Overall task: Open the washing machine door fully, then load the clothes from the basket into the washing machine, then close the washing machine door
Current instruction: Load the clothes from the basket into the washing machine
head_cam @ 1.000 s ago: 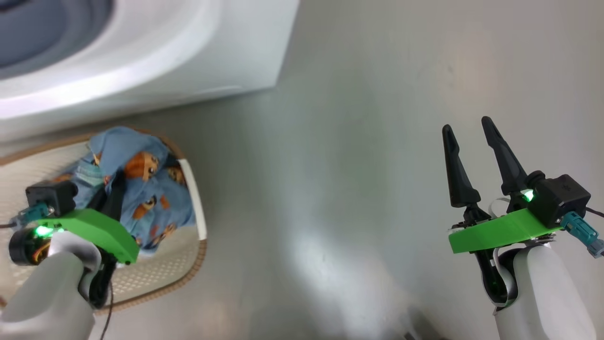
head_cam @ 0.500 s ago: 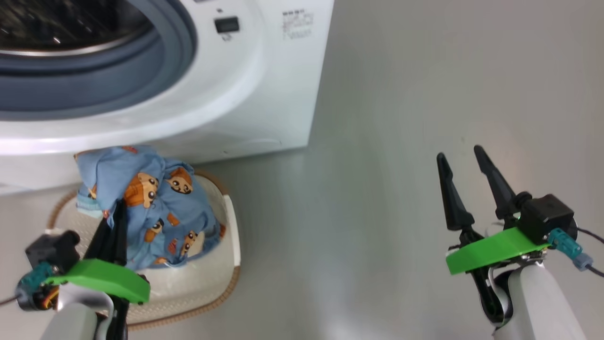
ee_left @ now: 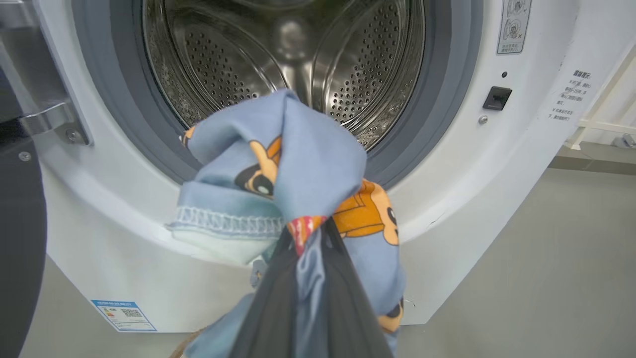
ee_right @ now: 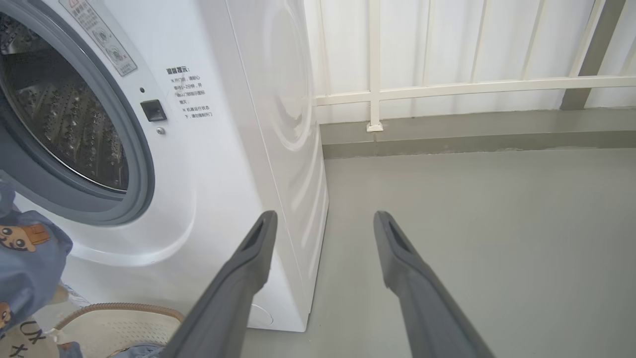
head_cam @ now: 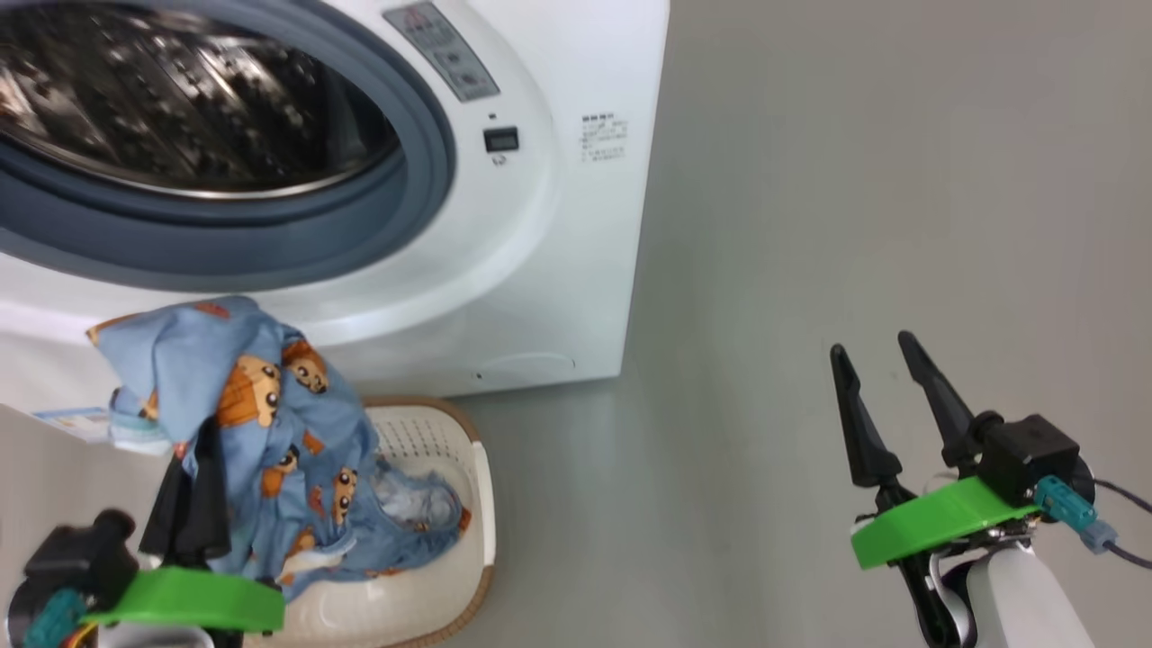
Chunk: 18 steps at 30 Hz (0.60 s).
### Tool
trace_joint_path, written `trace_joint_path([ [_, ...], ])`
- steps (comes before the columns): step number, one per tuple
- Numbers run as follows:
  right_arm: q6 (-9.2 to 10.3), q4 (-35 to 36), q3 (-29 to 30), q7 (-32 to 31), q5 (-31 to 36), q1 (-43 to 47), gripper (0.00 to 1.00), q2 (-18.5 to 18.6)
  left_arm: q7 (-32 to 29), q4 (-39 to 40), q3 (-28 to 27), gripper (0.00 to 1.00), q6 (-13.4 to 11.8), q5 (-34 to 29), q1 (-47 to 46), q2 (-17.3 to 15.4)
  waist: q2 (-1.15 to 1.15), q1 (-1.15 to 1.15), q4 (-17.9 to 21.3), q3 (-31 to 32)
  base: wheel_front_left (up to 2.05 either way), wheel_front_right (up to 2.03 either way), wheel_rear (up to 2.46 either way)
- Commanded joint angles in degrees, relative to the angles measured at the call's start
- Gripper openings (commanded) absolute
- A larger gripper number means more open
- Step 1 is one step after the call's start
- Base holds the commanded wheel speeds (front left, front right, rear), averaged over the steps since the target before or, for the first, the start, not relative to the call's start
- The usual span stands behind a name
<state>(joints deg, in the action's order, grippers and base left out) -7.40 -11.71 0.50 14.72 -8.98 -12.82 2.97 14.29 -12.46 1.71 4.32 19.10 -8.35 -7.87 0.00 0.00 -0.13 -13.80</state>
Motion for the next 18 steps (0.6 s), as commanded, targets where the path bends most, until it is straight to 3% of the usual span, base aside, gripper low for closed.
trace_joint_path([
  [1, -0.09, 1.3, -1.3, 0.3, 0.7, 0.9, 1.00, -0.1, 0.7, 2.7, -3.0, 0.00, 0.6, -1.2, 0.9, -0.5, 0.00, 0.00, -0.9, 2.9, 0.00, 0.00, 0.00],
  [18, -0.09, 2.0, -1.3, 0.3, 0.3, 5.5, 1.00, -0.1, 0.7, 9.4, -9.3, 0.00, 2.1, -6.6, 9.6, 3.4, 0.00, 0.00, 0.2, 10.3, 0.00, 0.00, 0.00],
])
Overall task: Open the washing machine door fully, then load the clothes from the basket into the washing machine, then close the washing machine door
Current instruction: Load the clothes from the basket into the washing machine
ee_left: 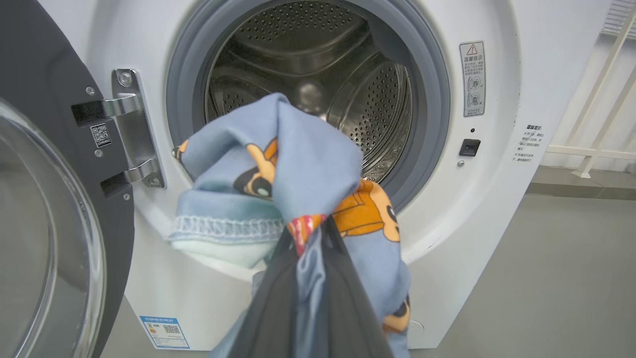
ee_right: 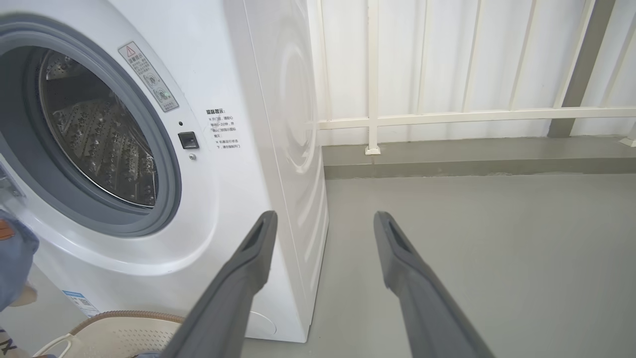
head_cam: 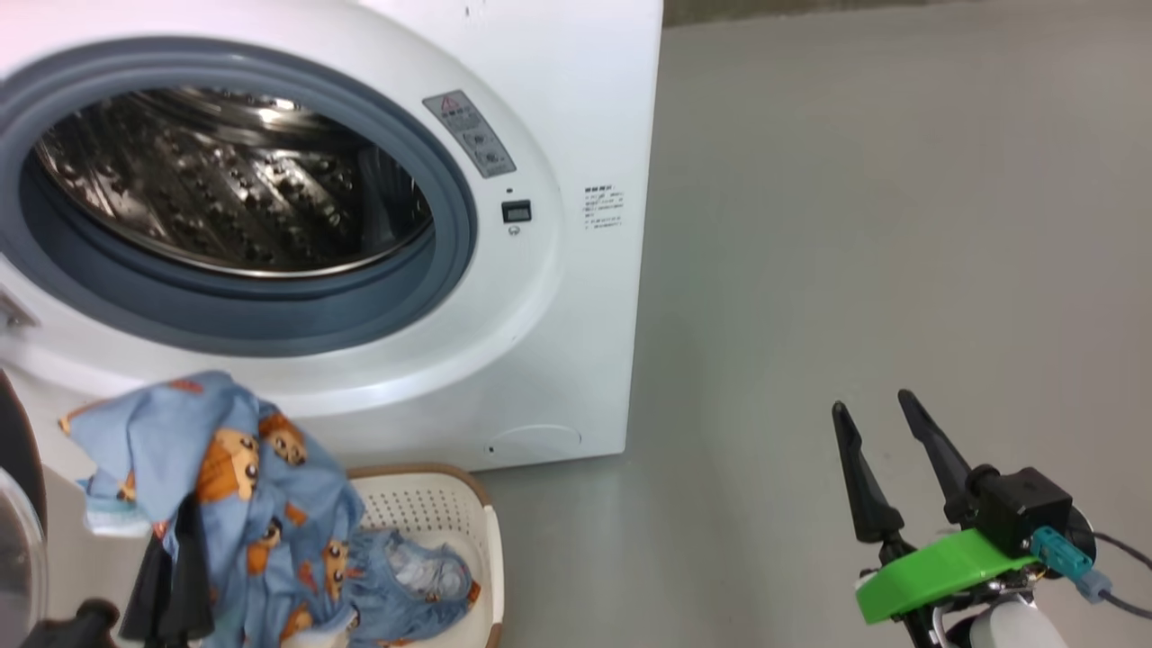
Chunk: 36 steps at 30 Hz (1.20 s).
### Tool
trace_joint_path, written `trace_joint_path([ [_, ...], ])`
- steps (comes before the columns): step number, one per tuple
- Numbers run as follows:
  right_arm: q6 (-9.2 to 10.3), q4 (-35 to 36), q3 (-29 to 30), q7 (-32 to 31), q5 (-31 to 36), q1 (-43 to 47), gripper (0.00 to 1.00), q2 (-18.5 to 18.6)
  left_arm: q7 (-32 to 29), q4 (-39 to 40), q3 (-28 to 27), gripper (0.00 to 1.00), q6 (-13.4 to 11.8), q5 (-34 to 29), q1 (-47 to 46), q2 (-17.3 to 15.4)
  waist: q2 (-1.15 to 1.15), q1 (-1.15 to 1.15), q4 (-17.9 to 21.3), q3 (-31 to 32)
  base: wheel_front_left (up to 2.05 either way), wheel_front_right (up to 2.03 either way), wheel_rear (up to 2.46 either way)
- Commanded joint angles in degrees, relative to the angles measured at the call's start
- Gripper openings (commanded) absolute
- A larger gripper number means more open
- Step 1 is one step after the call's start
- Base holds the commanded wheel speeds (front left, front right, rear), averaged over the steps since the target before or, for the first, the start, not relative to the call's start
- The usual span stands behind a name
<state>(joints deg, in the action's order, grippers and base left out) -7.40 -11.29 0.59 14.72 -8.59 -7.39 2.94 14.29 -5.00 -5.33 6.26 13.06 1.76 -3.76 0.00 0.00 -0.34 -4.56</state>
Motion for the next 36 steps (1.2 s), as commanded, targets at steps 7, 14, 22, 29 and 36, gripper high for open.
trace_joint_path([
  [7, -0.09, 1.5, -1.6, 0.3, -0.2, 1.1, 1.00, -0.1, 0.7, 2.5, -3.1, 0.00, 0.3, -1.2, 2.0, 0.0, 0.00, 0.00, 0.5, 2.8, 0.00, 0.00, 0.00],
  [14, -0.09, 1.4, -1.7, 0.3, -0.2, 1.9, 1.00, -0.1, 0.7, 2.2, -3.1, 0.00, 0.4, -1.4, 3.4, 0.5, 0.00, 0.00, 0.3, 3.9, 0.00, 0.00, 0.00],
  [22, -0.09, 1.3, -1.7, 0.3, -0.6, 2.1, 1.00, -0.1, 0.7, 1.1, -2.3, 0.00, 0.5, -1.1, 2.6, 0.8, 0.00, 0.00, 0.6, 3.6, 0.00, 0.00, 0.00],
  [29, -0.09, 1.6, -2.1, 0.3, -1.1, 1.4, 1.00, -0.1, 0.7, -1.0, -0.7, 0.00, 0.8, -0.1, -3.0, 0.8, 0.00, 0.00, 0.8, 0.9, 0.00, 0.00, 0.00],
  [36, -0.09, 2.0, -2.8, 0.3, -1.4, -1.0, 1.00, -0.1, 0.7, -4.8, -0.1, 0.00, 1.0, -0.6, -12.9, -0.5, 0.00, 0.00, 1.9, -3.9, 0.00, 0.00, 0.00],
])
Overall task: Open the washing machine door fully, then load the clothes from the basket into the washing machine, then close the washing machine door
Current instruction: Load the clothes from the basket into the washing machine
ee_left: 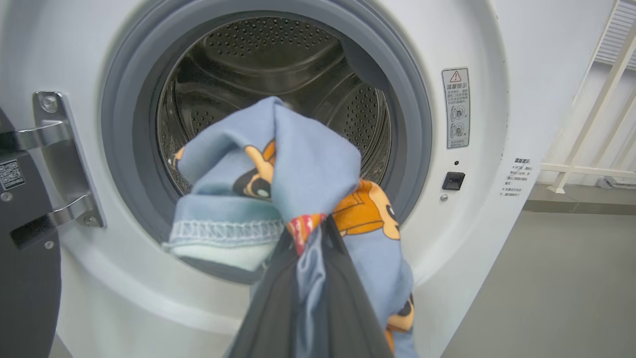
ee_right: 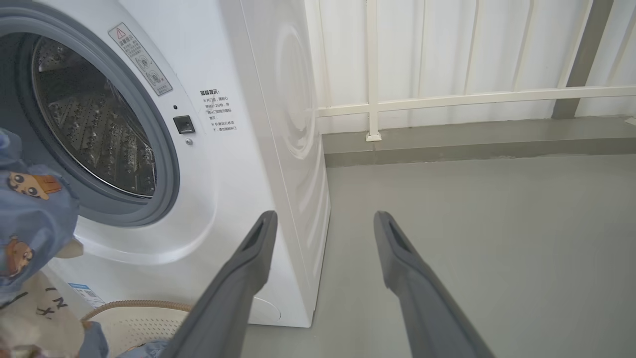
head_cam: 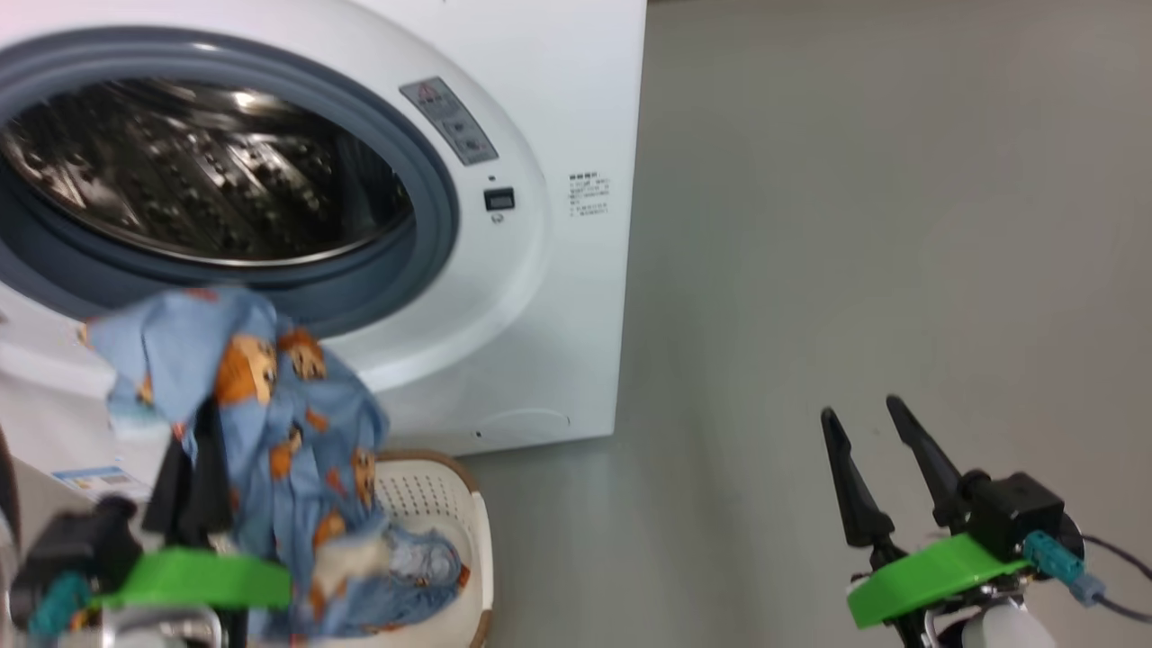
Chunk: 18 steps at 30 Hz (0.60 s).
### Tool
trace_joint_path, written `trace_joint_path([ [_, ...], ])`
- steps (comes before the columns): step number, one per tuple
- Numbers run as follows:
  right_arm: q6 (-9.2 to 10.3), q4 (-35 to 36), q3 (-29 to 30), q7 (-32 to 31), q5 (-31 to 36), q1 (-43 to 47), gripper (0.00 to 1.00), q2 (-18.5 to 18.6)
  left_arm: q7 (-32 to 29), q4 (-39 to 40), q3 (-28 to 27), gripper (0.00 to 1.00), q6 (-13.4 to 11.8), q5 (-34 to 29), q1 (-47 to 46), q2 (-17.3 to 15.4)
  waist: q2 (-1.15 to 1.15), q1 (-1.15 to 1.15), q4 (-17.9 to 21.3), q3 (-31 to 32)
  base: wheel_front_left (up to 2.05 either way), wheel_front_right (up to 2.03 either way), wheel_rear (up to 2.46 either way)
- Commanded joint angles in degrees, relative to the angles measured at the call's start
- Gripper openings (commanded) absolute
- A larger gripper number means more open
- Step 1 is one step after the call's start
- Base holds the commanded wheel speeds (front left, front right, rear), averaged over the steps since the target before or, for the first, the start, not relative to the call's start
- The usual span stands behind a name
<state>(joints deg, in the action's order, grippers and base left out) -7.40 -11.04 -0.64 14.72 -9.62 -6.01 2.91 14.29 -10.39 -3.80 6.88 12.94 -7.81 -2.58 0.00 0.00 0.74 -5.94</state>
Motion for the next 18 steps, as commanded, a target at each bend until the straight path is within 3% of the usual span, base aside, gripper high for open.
trace_joint_path([
  [1, -0.09, 1.8, -1.6, 0.3, -0.5, -2.6, 1.00, 0.0, 0.7, -0.2, -1.6, 0.00, 0.4, -0.4, -4.8, -1.9, 0.00, 0.00, 1.0, -3.3, 0.00, 0.00, 0.00],
  [18, -0.09, 4.0, -3.1, 0.3, -1.2, -8.5, 1.00, 0.0, 0.7, -18.4, -1.7, 0.00, 0.6, 0.2, -33.6, -6.0, 0.00, 0.00, 3.6, -17.3, 0.00, 0.00, 0.00],
])
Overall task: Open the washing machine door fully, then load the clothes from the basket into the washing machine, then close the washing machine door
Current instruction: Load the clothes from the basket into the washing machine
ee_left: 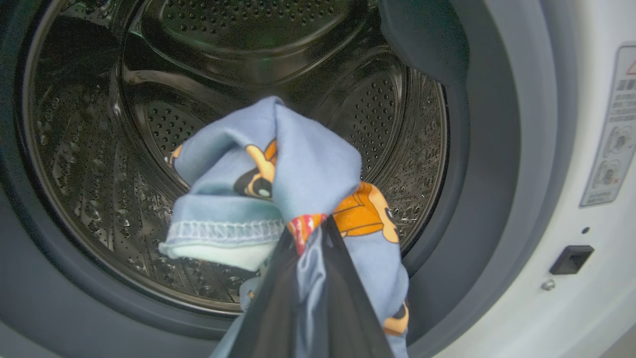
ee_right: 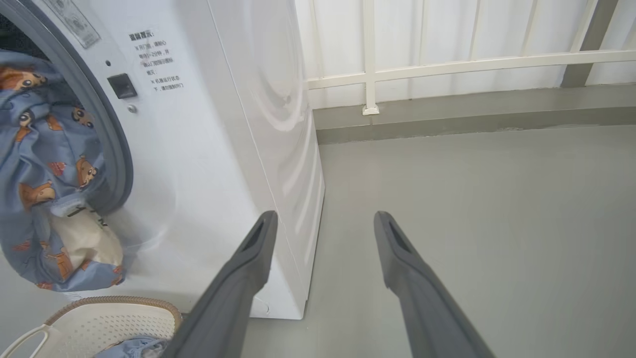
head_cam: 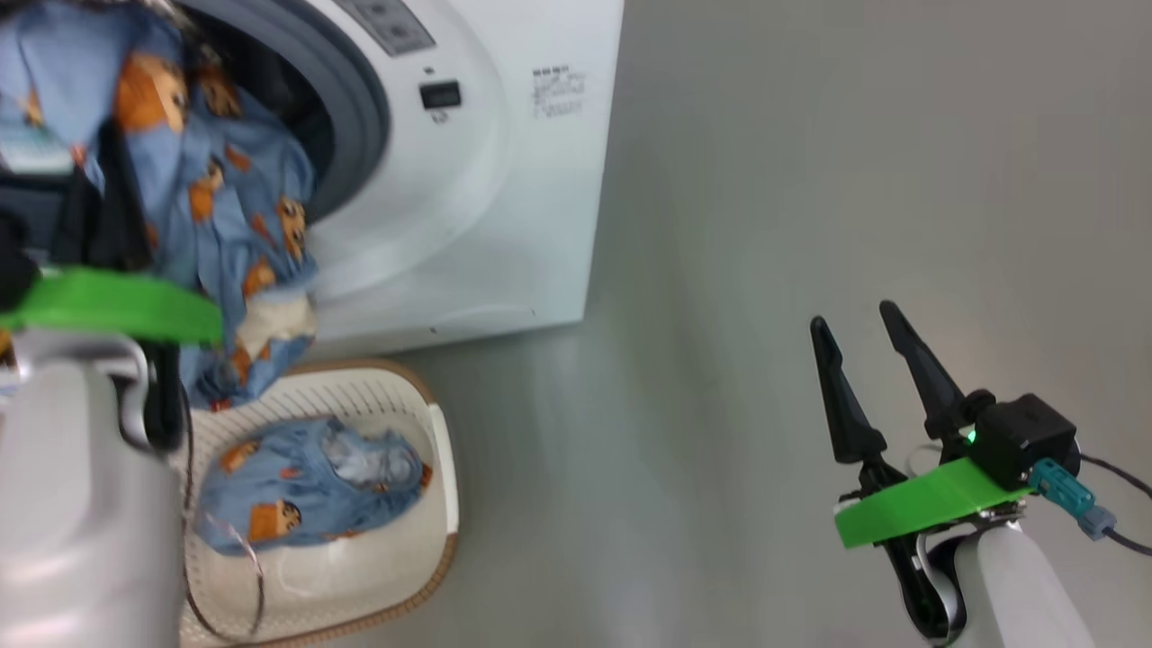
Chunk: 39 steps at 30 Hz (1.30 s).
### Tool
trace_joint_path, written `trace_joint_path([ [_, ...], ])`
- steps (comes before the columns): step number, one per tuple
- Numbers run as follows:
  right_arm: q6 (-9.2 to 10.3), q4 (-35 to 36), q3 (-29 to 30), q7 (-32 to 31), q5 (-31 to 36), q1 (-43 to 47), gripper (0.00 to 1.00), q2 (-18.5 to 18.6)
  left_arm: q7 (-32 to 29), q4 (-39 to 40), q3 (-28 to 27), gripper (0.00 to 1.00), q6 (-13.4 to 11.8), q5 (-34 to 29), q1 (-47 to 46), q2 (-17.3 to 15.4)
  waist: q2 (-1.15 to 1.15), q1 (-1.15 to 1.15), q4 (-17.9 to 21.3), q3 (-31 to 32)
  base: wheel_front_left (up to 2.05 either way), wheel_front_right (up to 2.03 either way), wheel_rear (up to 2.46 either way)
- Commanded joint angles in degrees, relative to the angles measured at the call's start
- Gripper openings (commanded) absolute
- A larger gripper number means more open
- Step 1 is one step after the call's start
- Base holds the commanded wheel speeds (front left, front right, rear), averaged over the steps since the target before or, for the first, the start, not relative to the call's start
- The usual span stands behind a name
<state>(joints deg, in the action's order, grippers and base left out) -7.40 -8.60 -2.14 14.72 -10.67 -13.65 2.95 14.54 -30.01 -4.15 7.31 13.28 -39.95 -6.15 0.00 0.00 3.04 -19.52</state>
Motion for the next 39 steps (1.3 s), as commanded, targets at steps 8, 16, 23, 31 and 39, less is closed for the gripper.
trace_joint_path([
  [8, -0.09, 1.6, -2.6, 0.3, -0.7, -3.1, 1.00, -0.1, -0.5, -10.1, -0.3, 0.00, 0.2, 0.9, -14.7, -4.9, 0.00, 0.00, 2.2, -9.7, 0.00, 0.00, 0.00],
  [16, -0.09, 0.6, -4.2, 0.3, -1.9, -4.2, 1.00, -0.1, -6.6, -19.1, 3.5, 0.00, 0.2, 3.6, -25.7, -8.2, 0.00, 0.00, 3.4, -14.5, 0.00, 0.00, 0.00],
  [23, -0.09, 0.5, -6.8, 0.3, -3.6, -4.9, 1.00, -0.1, -11.0, -22.9, 8.8, 0.00, 0.2, 8.9, -31.7, -12.7, 0.00, 0.00, 5.1, -18.7, 0.00, 0.00, 0.00],
  [31, -0.09, 0.4, -8.0, 0.3, -4.7, -5.2, 1.00, -0.1, -0.1, -20.3, 10.4, 0.00, -0.4, 6.7, -37.3, -15.9, 0.00, 0.00, 6.1, -20.5, 0.00, 0.00, 0.00],
  [39, -0.09, 0.2, -8.4, 0.3, -5.4, -6.1, 1.00, -0.1, 0.4, -14.8, 8.5, 0.36, -1.1, 4.3, -35.6, -15.8, 0.00, 0.00, 6.2, -20.9, 0.00, 0.00, 0.00],
])
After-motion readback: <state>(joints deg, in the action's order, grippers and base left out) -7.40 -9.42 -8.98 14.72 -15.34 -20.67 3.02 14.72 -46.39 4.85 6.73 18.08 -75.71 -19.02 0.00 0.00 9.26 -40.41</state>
